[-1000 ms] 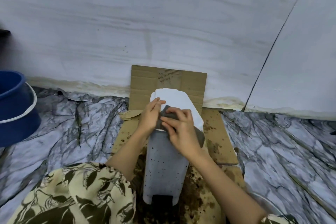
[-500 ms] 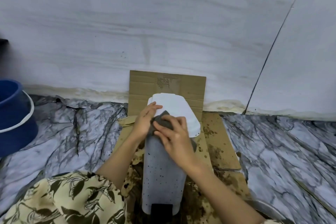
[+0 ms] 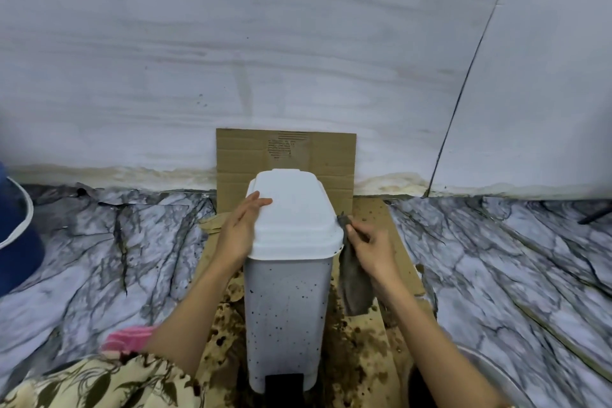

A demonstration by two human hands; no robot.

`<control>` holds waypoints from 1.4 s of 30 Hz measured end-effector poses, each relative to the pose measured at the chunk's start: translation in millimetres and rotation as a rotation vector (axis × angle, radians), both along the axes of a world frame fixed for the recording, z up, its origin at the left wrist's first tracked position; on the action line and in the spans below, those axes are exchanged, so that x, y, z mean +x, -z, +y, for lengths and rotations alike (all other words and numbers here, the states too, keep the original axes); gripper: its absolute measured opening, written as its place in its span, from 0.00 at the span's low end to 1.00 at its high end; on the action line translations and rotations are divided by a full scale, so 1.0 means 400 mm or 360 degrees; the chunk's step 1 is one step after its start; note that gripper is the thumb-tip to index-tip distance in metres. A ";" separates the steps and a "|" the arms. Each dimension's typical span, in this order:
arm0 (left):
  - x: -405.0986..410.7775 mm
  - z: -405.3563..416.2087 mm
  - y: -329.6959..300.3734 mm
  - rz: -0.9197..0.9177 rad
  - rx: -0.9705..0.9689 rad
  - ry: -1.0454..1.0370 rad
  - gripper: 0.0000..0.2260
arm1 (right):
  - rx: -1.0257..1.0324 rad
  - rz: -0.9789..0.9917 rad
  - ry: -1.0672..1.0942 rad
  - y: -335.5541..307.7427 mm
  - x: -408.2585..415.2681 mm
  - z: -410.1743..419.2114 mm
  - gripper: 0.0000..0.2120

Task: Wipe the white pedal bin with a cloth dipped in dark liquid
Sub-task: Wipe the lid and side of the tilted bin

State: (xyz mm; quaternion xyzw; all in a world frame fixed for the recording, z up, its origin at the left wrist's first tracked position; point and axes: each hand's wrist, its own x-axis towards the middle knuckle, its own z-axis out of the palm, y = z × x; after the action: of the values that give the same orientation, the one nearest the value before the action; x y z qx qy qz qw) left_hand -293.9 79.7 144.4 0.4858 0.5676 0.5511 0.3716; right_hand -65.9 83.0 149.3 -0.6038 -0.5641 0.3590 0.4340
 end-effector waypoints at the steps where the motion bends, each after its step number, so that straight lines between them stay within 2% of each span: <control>1: -0.001 0.001 -0.001 0.0007 -0.0009 -0.0016 0.13 | 0.0048 0.0000 0.0067 0.014 -0.010 -0.021 0.14; 3: -0.003 0.009 -0.006 0.0001 -0.0032 -0.0026 0.13 | 0.0230 -0.0013 0.0182 0.050 -0.028 -0.086 0.13; 6: 0.001 0.023 -0.011 -0.0063 -0.0020 -0.0021 0.13 | 0.0475 -0.0043 0.0182 0.076 -0.039 -0.148 0.12; 11: 0.003 0.026 0.001 -0.0084 -0.0028 -0.0030 0.12 | 0.0201 0.0079 0.0277 0.037 -0.030 -0.087 0.14; 14: -0.010 0.035 -0.002 -0.0142 -0.0047 -0.0052 0.11 | 0.0485 0.0022 0.0207 0.032 -0.054 -0.127 0.12; 17: -0.006 0.048 -0.012 -0.0049 -0.0056 -0.0040 0.13 | 0.0690 -0.0148 0.0143 0.051 -0.075 -0.164 0.12; 22: -0.006 0.040 0.000 -0.0013 0.0004 -0.0017 0.13 | 0.0346 -0.0055 0.0327 0.023 -0.062 -0.072 0.13; 28: -0.013 0.025 0.011 -0.0050 0.0001 -0.0012 0.13 | 0.0109 -0.0307 -0.0166 -0.062 -0.037 0.073 0.13; 30: -0.012 0.023 0.006 -0.0062 -0.0012 -0.0027 0.13 | 0.0234 -0.0556 -0.0200 -0.046 -0.023 0.050 0.13; 32: -0.013 0.015 0.003 -0.0037 0.0003 -0.0036 0.14 | 0.0521 -0.0762 -0.0180 -0.022 -0.009 -0.014 0.13; 34: -0.012 0.001 0.000 -0.0033 0.0007 -0.0028 0.13 | 0.0752 -0.0786 -0.0305 -0.020 -0.002 -0.079 0.12; 37: -0.004 -0.015 -0.004 -0.0032 -0.0020 -0.0019 0.13 | 0.0934 -0.0862 -0.0582 -0.027 0.002 -0.098 0.11; 39: 0.000 -0.021 -0.009 0.0007 -0.0016 -0.0012 0.14 | 0.0875 -0.0816 -0.0574 -0.028 0.009 -0.077 0.11; 42: 0.009 -0.025 -0.014 0.0013 -0.0010 -0.0022 0.14 | 0.0612 -0.0710 -0.0378 -0.014 0.024 -0.017 0.11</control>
State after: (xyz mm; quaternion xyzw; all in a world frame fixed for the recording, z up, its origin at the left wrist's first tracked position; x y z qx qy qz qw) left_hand -290.3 69.5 150.1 0.4829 0.5744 0.5499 0.3668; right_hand -56.1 76.1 155.0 -0.5045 -0.7694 0.1526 0.3607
